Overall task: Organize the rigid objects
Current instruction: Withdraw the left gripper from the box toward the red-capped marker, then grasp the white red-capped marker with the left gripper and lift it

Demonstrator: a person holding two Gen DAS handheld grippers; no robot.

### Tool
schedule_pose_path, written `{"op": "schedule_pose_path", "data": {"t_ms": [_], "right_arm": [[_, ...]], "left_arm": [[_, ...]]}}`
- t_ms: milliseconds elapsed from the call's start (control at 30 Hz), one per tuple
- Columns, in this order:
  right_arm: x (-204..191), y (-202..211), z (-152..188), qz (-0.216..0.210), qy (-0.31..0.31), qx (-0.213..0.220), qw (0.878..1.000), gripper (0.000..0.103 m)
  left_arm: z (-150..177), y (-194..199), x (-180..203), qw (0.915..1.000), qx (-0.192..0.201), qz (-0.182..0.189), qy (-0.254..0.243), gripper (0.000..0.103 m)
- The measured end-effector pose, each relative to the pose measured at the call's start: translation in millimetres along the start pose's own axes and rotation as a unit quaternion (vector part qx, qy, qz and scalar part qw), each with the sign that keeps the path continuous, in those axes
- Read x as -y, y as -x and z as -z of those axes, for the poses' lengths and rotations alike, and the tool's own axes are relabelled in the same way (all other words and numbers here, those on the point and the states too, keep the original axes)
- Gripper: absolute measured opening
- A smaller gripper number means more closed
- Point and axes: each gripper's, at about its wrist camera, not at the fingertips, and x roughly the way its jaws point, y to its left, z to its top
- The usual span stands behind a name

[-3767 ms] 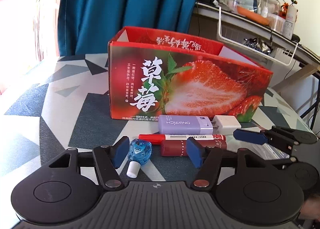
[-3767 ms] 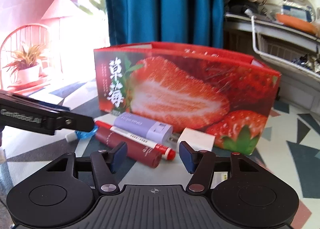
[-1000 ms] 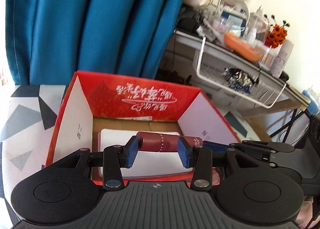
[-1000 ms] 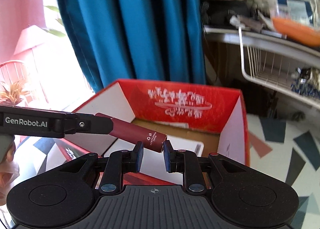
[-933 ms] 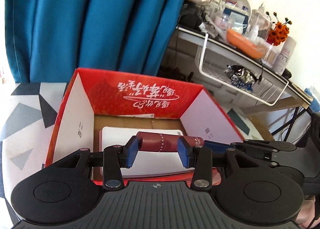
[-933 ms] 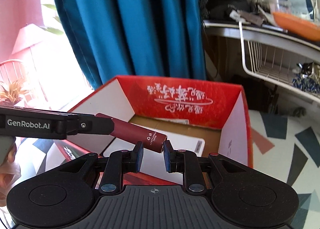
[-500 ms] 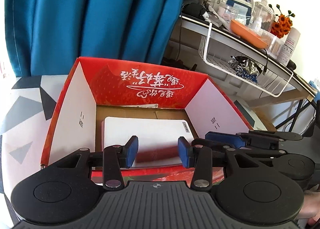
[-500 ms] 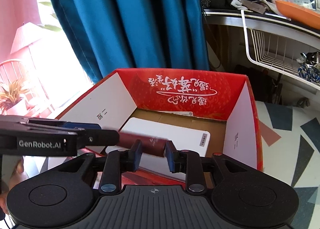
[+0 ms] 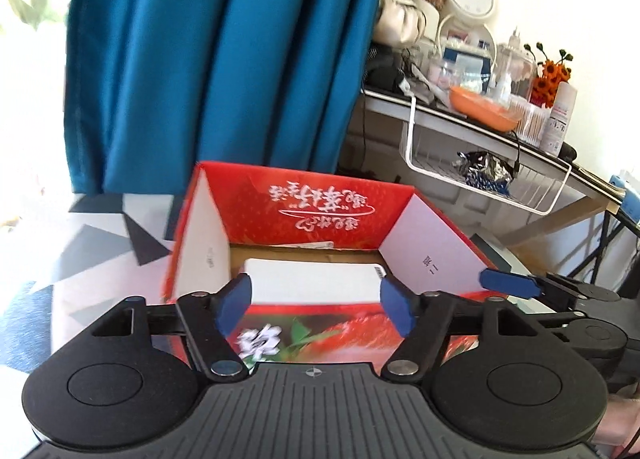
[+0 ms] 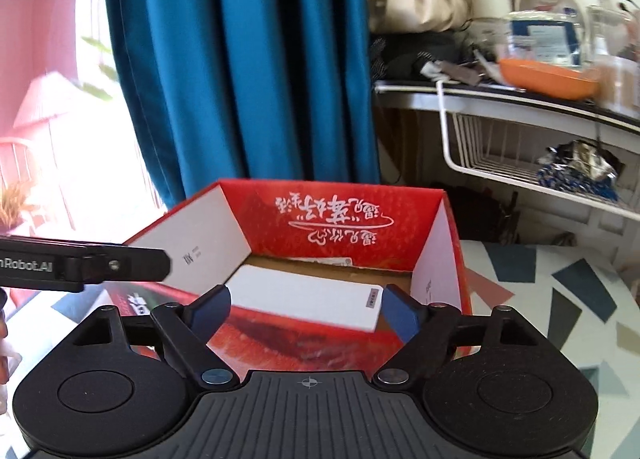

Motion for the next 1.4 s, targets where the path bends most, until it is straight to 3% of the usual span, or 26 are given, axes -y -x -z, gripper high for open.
{"op": "schedule_pose_path", "data": {"t_ms": [233,333,400,467,533,700,833,1100,1400], "right_arm": [[-17,24,31,0.000,0.028,0.031,0.999,0.077],[-20,25,43,-0.013,0.024,0.018,0.999,0.074],[-22,23,53,-0.019,0.023,0.003,1.000,0.071],[-24,19,63,-0.024,0.021,-0.013,0.999,0.068],[-25,15,72,-0.029,0.018,-0.027,0.999,0.064],[-30,9,88,-0.040,0.018,-0.052,0.998,0.053],[-28,2,92,-0.042,0.012,-0.061,0.997,0.051],[-22,-8,102,-0.039,-0.002,-0.083,0.996,0.042],[-21,-13,104,-0.043,0.002,-0.095,0.995,0.041]], "left_arm": [[34,26,-11,0.9995,-0.009,-0.012,0.029,0.073],[50,30,-16,0.9981,-0.025,-0.004,0.056,0.071],[61,29,-16,0.9969,-0.042,0.008,0.067,0.064],[72,25,-18,0.9952,-0.062,0.019,0.073,0.051],[79,18,-20,0.9931,-0.080,0.027,0.081,0.047],[91,-1,-21,0.9895,-0.111,0.032,0.086,0.045],[101,-13,-23,0.9872,-0.129,0.024,0.091,0.045],[106,-19,-34,0.9895,-0.122,-0.014,0.076,0.045],[97,-32,-43,0.9906,-0.107,-0.034,0.078,0.045]]}}
